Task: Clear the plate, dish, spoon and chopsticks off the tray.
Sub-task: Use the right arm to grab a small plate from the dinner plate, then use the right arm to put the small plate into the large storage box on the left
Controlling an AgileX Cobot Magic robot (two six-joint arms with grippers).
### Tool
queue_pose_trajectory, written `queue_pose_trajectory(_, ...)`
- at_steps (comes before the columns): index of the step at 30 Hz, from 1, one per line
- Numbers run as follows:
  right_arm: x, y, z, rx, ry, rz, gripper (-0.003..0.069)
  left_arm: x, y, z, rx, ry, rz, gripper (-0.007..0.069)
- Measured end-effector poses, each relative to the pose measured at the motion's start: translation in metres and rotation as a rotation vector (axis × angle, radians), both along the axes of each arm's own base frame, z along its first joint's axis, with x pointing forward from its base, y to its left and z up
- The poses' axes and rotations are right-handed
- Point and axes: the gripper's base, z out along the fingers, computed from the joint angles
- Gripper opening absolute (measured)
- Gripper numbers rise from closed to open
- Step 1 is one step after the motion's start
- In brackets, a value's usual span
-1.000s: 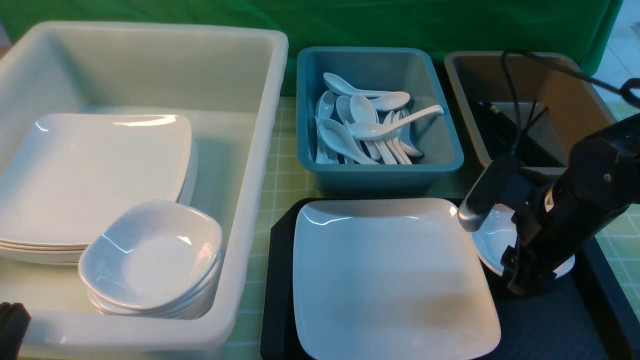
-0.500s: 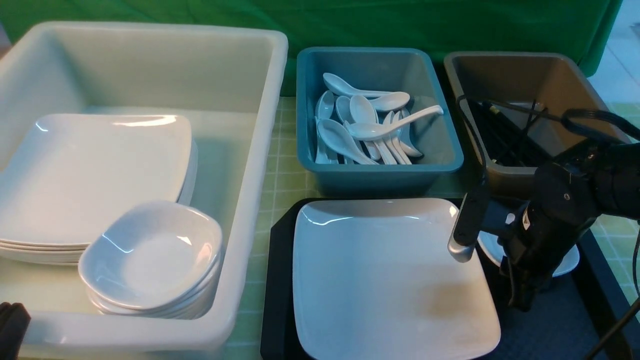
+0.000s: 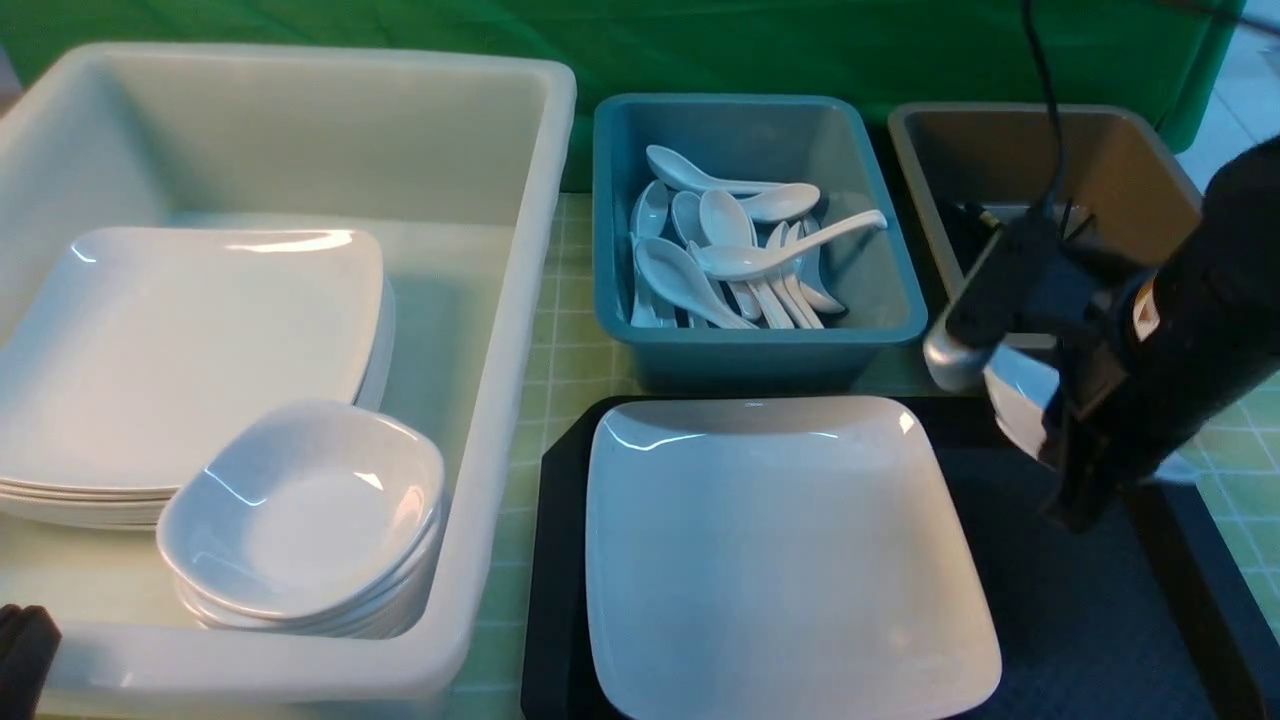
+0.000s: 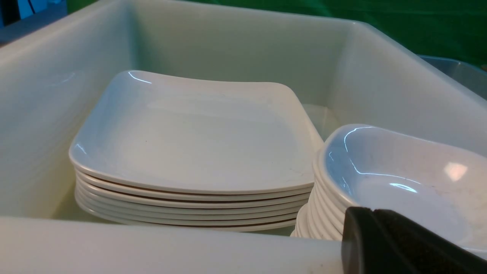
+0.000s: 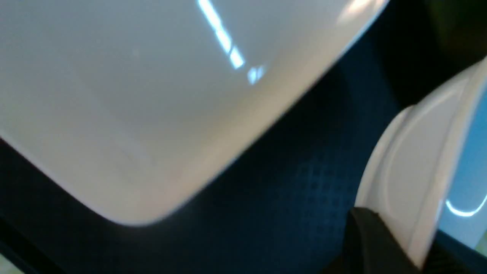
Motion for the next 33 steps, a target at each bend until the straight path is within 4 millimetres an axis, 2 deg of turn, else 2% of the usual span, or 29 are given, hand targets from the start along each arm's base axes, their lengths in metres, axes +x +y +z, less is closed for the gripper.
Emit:
queue_pose_trajectory(1, -0.013, 0.015, 0.029, 0.089, -0.067, 0.046, 0.0027, 0.000, 0.000, 0.000, 0.000, 0.000, 0.000, 0.0000)
queue_pose_trajectory(2, -0.015, 0.017, 0.033, 0.102, -0.078, 0.053, 0.0027, 0.000, 0.000, 0.000, 0.000, 0.000, 0.000, 0.0000)
queue_pose_trajectory(3, -0.028, 0.031, 0.057, 0.192, -0.138, 0.107, 0.0027, 0.000, 0.000, 0.000, 0.000, 0.000, 0.000, 0.0000)
queue_pose_trajectory(5, -0.049, 0.058, 0.084, 0.318, -0.199, 0.211, 0.0027, 0.000, 0.000, 0.000, 0.000, 0.000, 0.000, 0.0000)
queue_pose_trajectory(8, -0.070, 0.091, 0.102, 0.422, -0.262, 0.350, 0.0027, 0.000, 0.000, 0.000, 0.000, 0.000, 0.000, 0.0000)
queue_pose_trajectory(10, -0.089, 0.124, 0.105, 0.466, -0.302, 0.500, 0.0027, 0.000, 0.000, 0.000, 0.000, 0.000, 0.000, 0.0000)
queue_pose_trajectory(12, -0.103, 0.149, 0.100, 0.474, -0.328, 0.621, 0.0026, 0.000, 0.000, 0.000, 0.000, 0.000, 0.000, 0.0000)
queue_pose_trajectory(15, -0.118, 0.190, 0.076, 0.428, -0.366, 0.811, 0.0026, 0.000, 0.000, 0.000, 0.000, 0.000, 0.000, 0.0000)
queue_pose_trajectory(18, -0.123, 0.217, 0.050, 0.370, -0.386, 0.912, 0.0026, 0.000, 0.000, 0.000, 0.000, 0.000, 0.000, 0.0000)
queue_pose_trajectory(21, -0.117, 0.237, 0.019, 0.281, -0.409, 0.987, 0.0031, 0.000, 0.000, 0.000, 0.000, 0.000, 0.000, 0.0000)
queue_pose_trajectory(26, -0.108, 0.253, -0.010, 0.188, -0.460, 1.089, 0.0059, 0.000, 0.000, 0.000, -0.002, 0.000, 0.000, 0.0000)
queue_pose_trajectory(29, -0.106, 0.258, -0.018, 0.173, -0.480, 1.112, 0.0078, 0.000, 0.000, 0.000, -0.002, 0.000, 0.000, 0.0000)
queue_pose_trajectory(33, -0.103, 0.264, -0.027, 0.154, -0.501, 1.139, 0.0153, 0.000, 0.000, 0.000, -0.001, 0.000, 0.000, 0.0000)
